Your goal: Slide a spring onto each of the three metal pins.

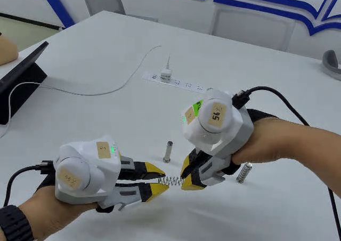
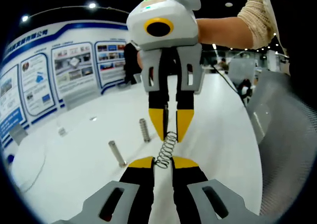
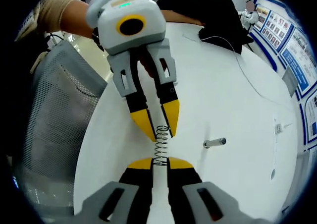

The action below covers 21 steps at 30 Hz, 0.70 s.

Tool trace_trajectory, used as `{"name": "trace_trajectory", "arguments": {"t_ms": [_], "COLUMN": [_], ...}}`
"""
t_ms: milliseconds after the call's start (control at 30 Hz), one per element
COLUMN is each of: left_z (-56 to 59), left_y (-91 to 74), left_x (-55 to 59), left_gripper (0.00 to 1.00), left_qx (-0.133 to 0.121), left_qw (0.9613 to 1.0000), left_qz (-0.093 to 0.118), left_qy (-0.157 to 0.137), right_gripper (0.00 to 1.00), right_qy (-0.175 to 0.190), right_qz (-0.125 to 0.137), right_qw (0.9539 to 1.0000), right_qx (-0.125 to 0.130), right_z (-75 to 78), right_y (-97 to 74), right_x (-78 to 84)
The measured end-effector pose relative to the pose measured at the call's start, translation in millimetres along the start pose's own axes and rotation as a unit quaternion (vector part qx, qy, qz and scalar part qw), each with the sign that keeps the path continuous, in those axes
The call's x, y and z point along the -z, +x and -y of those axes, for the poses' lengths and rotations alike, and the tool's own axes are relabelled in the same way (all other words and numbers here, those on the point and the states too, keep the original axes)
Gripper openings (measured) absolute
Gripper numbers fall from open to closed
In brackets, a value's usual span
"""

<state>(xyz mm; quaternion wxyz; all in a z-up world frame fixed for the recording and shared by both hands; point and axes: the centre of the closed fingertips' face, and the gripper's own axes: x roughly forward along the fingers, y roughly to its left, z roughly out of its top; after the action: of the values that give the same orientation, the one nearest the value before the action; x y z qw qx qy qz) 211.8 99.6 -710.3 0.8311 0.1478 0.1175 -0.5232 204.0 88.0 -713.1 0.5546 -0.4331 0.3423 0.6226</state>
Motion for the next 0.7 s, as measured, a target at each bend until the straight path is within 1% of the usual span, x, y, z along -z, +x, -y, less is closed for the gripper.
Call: {"name": "trace_trajectory", "arguments": {"t_ms": [233,333,700], "left_z": [1.1,1.3,2.5], "left_y": [1.3,2.3,3.4], "left_x": [0.8,0.6,-2.1], "left_gripper": [0.12,0.11,0.11], "left_qx": [0.002,0.002,0.002], "left_qw": [1.0000,1.0000,1.0000], "left_qz": [-0.003,-0.004,0.001], "left_qy": [0.001,0.000,-0.007], "right_gripper": [0.11,0.11,0.11], "right_qy": [-0.007,-0.011,-0.026], "right_qz": [0.008,0.014,0.028], "right_qw": [0.9999,0.9998,0.9992], "right_qx": [0.005,0.008,0.013], "right_z": [0.6,0.0,-1.9], "right_y": [-10.5,-15.5,-21.7], "right_x": [-8.8,-17.2,-35.2]}}
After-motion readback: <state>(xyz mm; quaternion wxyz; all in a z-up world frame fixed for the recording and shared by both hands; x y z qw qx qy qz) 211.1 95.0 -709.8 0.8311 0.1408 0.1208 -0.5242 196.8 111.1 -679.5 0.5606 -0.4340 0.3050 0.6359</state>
